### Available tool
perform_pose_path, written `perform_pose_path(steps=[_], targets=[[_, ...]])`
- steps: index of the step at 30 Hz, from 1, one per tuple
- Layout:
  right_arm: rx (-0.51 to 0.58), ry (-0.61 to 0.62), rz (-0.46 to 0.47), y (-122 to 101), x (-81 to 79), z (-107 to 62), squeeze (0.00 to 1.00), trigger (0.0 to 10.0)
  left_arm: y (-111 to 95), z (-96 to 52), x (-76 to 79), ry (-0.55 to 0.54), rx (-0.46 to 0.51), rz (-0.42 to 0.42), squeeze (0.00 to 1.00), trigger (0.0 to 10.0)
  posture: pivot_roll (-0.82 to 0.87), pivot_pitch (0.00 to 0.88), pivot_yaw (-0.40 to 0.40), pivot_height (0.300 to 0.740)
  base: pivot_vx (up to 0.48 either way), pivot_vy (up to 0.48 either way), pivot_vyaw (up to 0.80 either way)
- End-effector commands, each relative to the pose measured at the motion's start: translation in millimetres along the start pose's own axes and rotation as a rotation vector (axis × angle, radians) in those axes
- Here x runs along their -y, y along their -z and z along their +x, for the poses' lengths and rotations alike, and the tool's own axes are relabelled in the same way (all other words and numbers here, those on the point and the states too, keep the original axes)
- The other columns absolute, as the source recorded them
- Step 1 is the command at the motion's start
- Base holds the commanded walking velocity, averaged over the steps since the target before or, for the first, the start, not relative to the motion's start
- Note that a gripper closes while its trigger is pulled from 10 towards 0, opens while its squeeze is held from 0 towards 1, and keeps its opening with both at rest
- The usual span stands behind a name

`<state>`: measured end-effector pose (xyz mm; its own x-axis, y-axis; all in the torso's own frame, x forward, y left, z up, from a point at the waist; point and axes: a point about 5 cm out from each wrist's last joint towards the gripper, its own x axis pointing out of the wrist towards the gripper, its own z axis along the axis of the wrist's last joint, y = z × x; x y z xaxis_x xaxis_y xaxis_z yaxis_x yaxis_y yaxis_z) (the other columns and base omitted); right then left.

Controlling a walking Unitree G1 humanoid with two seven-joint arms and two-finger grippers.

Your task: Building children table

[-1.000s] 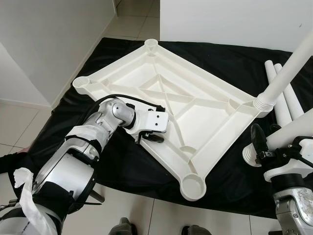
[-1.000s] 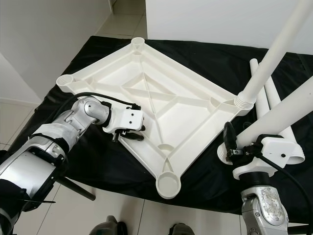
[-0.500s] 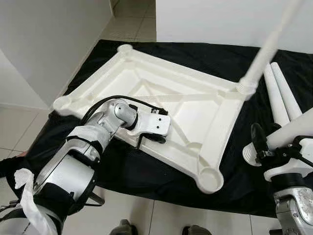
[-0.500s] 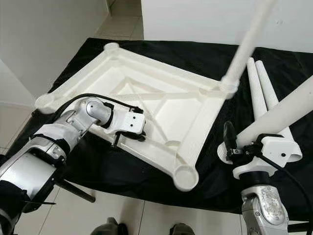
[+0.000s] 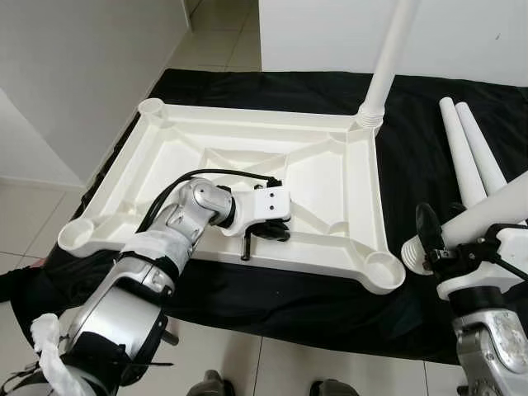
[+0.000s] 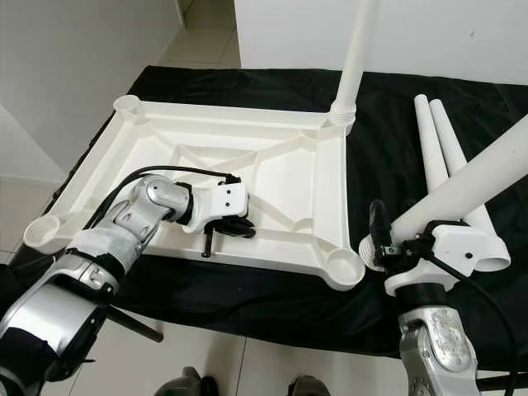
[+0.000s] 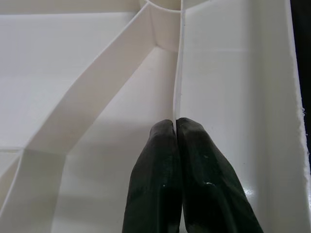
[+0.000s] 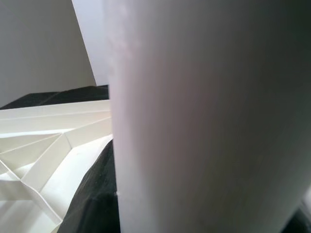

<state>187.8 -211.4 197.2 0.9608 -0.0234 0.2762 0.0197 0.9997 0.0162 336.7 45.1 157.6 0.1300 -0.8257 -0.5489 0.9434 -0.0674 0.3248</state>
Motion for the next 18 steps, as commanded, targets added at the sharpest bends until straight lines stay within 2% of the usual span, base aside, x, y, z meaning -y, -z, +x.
perform_pose_path(steps=[1, 2, 3, 4, 5, 6, 8, 10, 11, 12, 14, 16, 17, 18], targets=[[0.004, -0.011, 0.008, 1.9, -1.7, 1.8, 0.00, 10.0, 6.5, 1.1, -4.2, -0.220, 0.042, -0.051, 0.00, 10.0, -0.01, 0.095, 0.073, 0.740, 0.000, 0.000, 0.00], [0.004, -0.024, 0.009, 3.2, -3.2, 4.7, 0.00, 10.0, 0.3, 1.4, -4.2, -0.218, 0.094, -0.051, 0.00, 10.0, -0.01, 0.090, 0.068, 0.740, 0.000, 0.000, 0.00], [0.003, -0.035, 0.009, 4.2, -4.3, 6.8, 0.00, 10.0, -4.3, 1.4, -4.5, -0.218, 0.132, -0.056, 0.37, 10.0, 0.00, 0.087, 0.065, 0.740, 0.000, 0.000, 0.00], [0.004, -0.042, 0.010, 4.8, -5.5, 8.5, 0.00, 10.0, -7.8, 0.8, -4.8, -0.217, 0.164, -0.084, 1.00, 10.0, 0.00, 0.087, 0.065, 0.740, 0.000, 0.000, 0.00], [0.004, -0.042, 0.010, 4.8, -5.5, 8.5, 0.00, 10.0, -7.8, 0.8, -4.8, -0.217, 0.164, -0.084, 1.00, 10.0, 0.00, 0.087, 0.065, 0.740, 0.000, 0.000, 0.00], [0.005, -0.052, 0.012, 6.0, -7.6, 11.4, 0.00, 10.0, -15.2, -1.4, -3.2, -0.193, 0.221, -0.102, 1.00, 10.0, 0.00, 0.081, 0.060, 0.740, 0.000, 0.000, 0.00], [0.005, -0.059, 0.010, 6.8, -9.1, 13.3, 0.00, 10.0, -19.5, -2.9, -3.0, -0.203, 0.234, -0.097, 1.00, 10.0, 0.00, 0.079, 0.059, 0.740, 0.000, 0.000, 0.00], [-0.004, -0.068, 0.004, 9.8, -11.9, 17.7, 0.00, 10.0, -28.8, -5.7, -5.2, -0.248, 0.271, -0.088, 1.00, 10.0, 0.00, 0.072, 0.053, 0.740, 0.000, 0.000, 0.00], [-0.021, -0.068, -0.019, 13.0, -13.2, 20.7, 0.00, 10.0, -33.6, -7.1, -5.7, -0.263, 0.307, -0.091, 0.00, 10.0, 0.00, 0.072, 0.053, 0.740, 0.000, 0.000, 0.00], [-0.021, -0.068, -0.019, 13.0, -13.2, 20.7, 0.00, 10.0, -33.6, -7.1, -5.7, -0.263, 0.307, -0.091, 0.00, 10.0, 0.00, 0.072, 0.053, 0.740, 0.000, 0.000, 0.00], [-0.075, -0.061, -0.041, 21.5, -17.5, 28.5, 0.00, 10.0, -45.9, -11.8, -5.7, -0.304, 0.424, -0.121, 0.00, 10.0, 0.01, 0.067, 0.049, 0.740, 0.000, 0.000, 0.00], [-0.075, -0.061, -0.041, 21.5, -17.5, 28.5, 0.00, 10.0, -45.9, -11.8, -5.7, -0.304, 0.424, -0.121, 0.00, 10.0, 0.01, 0.067, 0.049, 0.740, 0.000, 0.000, 0.00], [-0.080, -0.063, -0.055, 23.6, -20.8, 31.8, 0.00, 10.0, -51.5, -14.7, -3.9, -0.323, 0.480, -0.125, 0.00, 10.0, 0.01, 0.064, 0.045, 0.740, 0.000, 0.000, 0.00], [-0.080, -0.063, -0.055, 23.6, -20.8, 31.8, 0.00, 10.0, -51.5, -14.7, -3.9, -0.323, 0.480, -0.125, 0.00, 10.0, 0.01, 0.064, 0.045, 0.740, 0.000, 0.000, 0.00]])
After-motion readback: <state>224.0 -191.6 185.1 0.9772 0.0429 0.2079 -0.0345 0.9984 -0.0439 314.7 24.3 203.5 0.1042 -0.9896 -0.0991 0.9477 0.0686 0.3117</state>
